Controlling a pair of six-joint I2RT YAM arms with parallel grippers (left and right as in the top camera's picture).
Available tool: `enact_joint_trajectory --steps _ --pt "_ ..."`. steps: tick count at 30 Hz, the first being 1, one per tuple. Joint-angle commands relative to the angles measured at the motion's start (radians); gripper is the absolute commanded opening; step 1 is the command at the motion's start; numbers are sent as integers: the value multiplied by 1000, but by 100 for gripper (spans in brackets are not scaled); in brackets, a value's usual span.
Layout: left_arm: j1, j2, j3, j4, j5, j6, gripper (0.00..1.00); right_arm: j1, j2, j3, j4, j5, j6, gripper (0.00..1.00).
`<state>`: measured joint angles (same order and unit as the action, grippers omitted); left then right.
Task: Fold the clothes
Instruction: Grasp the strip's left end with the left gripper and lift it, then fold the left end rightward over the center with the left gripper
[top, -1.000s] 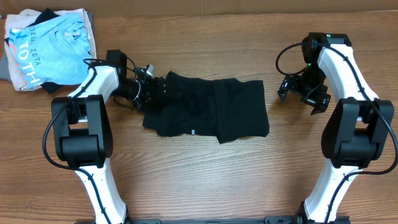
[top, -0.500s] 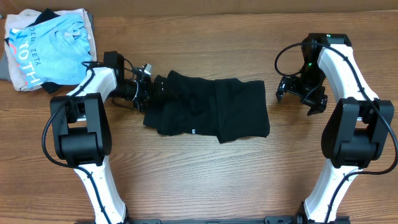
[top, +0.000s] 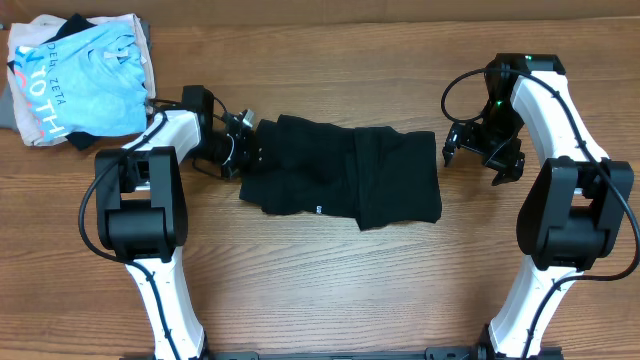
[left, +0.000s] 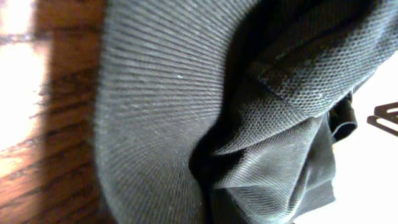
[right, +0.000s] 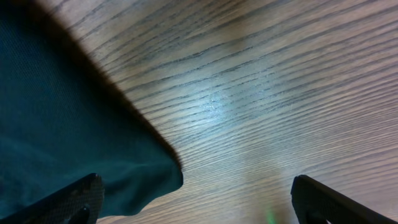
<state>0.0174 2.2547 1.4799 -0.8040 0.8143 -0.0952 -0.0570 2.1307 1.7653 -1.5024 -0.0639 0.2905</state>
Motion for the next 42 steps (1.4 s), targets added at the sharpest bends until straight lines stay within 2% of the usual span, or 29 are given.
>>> enact_joint_trajectory --steps 1,6,14,19,25,31,36,42 --pt "10 79 -43 -4 -197 -10 4 5 -31 20 -3 -6 -3 100" --pt "79 79 -6 -58 -227 -40 4 5 -31 20 -4 -6 -3 100" --pt "211 47 221 -351 -479 -44 4 5 -31 20 5 -17 -3 100" --pt "229 -26 327 -467 -486 -44 4 5 -31 20 23 -40 -3 100" --pt "153 -172 341 -525 -480 -44 4 5 -31 20 35 -47 -3 100" --pt "5 -196 340 -552 -481 -108 4 5 -31 20 34 -47 -3 100" --pt "-133 -195 341 -519 -473 -131 4 6 -31 20 31 -47 -3 100" --pt "-279 -195 341 -438 -474 -220 4 6 -31 20 31 -47 -3 100"
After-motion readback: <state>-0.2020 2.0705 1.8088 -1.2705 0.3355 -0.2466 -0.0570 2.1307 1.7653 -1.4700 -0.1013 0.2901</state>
